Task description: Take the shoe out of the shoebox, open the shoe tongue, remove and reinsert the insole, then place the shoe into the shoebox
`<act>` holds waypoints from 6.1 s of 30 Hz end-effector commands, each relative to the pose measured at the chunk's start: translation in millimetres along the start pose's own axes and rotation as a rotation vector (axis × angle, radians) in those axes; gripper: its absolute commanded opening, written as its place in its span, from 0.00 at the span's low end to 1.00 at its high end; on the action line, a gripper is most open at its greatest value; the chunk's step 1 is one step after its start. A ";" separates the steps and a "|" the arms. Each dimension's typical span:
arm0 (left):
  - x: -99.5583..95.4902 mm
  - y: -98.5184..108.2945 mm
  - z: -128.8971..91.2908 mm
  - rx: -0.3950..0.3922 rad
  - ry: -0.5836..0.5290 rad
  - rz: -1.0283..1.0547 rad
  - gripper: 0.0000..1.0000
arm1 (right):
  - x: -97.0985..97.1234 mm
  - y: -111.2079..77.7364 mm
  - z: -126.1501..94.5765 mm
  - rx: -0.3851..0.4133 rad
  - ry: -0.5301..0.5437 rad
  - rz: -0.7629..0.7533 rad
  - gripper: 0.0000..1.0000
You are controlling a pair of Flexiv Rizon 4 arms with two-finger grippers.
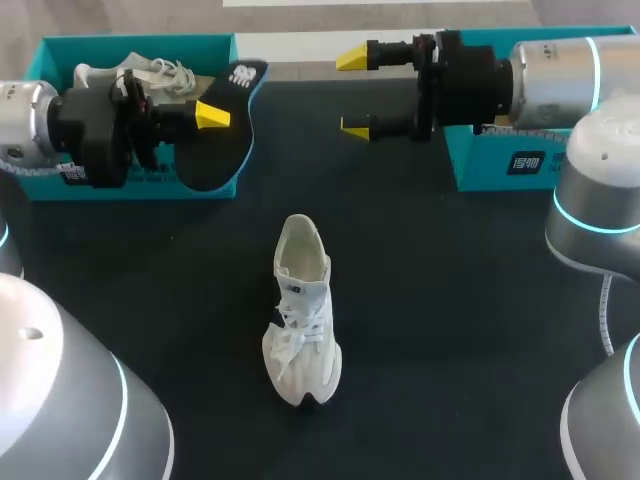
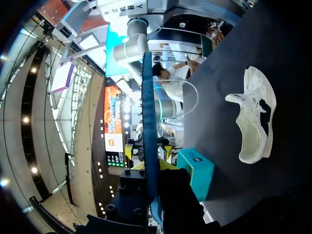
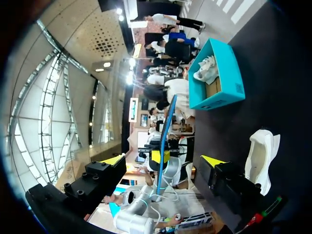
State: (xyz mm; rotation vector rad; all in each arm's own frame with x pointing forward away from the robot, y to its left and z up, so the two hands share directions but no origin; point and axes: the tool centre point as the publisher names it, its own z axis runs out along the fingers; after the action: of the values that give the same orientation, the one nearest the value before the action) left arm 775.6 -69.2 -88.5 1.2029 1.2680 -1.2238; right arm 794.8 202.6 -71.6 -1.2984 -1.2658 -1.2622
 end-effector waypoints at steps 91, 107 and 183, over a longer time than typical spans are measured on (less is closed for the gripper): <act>56.1 -9.0 6.0 0.101 0.153 -2.618 0.00 | 1.5 -7.3 3.8 -0.045 -0.076 -0.005 1.00; 71.0 12.3 13.6 0.109 0.265 -2.778 0.00 | 16.4 -31.0 27.4 -0.089 -0.529 -0.096 1.00; 72.9 24.1 24.4 0.206 0.366 -2.922 0.00 | 7.9 -24.3 108.5 -0.153 -1.491 -0.111 1.00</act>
State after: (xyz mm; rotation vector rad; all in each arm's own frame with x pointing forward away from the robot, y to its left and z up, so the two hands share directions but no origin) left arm 796.3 -91.8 -162.9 0.8786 -1.3255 1.1833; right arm 776.5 320.1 -70.5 -2.4577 -2.2309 -0.2200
